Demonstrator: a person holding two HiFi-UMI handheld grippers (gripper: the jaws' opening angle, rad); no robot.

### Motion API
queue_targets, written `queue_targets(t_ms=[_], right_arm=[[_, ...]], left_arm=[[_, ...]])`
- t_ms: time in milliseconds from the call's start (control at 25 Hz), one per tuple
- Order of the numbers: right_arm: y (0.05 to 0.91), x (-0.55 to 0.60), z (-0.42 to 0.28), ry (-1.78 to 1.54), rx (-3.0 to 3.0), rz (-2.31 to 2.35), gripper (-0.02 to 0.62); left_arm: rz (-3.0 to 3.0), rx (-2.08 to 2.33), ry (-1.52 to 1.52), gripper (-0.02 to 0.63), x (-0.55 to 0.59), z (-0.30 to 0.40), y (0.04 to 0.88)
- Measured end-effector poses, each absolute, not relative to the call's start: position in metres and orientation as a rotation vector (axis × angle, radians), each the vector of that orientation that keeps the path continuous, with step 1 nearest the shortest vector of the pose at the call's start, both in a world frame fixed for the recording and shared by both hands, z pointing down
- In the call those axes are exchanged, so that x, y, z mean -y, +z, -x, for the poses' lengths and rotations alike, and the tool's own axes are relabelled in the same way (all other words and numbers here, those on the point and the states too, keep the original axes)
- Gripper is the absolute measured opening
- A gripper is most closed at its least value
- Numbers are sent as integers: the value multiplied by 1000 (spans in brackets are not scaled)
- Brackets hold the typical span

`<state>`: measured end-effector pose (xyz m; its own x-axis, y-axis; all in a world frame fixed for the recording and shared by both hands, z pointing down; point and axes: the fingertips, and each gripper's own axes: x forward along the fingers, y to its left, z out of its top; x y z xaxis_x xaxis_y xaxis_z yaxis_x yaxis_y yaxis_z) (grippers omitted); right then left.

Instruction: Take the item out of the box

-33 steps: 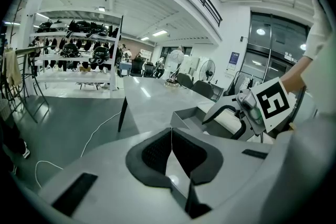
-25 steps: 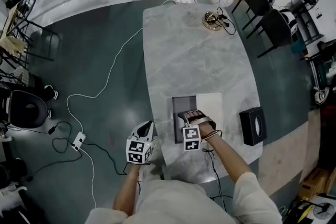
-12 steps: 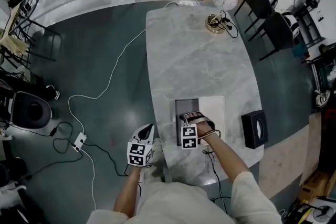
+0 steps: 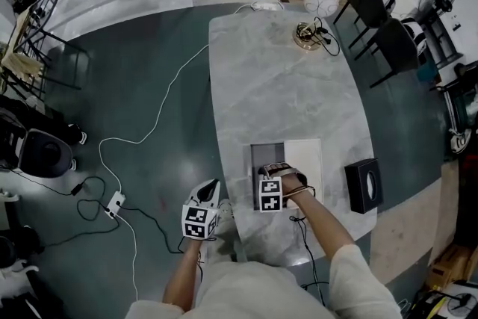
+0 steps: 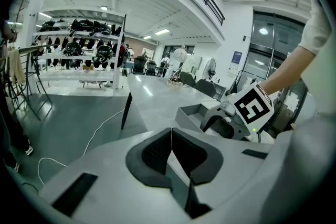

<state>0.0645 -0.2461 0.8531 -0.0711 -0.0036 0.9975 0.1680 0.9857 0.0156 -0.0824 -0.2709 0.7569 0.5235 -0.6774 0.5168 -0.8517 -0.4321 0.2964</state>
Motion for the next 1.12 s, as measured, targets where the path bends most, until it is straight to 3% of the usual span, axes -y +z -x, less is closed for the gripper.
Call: queue_targets(t_ms=[1120], right_arm=[[808, 256, -62, -295, 1736, -43, 298]], left_arm=[[-2286, 1234, 456, 15, 255, 73, 739]])
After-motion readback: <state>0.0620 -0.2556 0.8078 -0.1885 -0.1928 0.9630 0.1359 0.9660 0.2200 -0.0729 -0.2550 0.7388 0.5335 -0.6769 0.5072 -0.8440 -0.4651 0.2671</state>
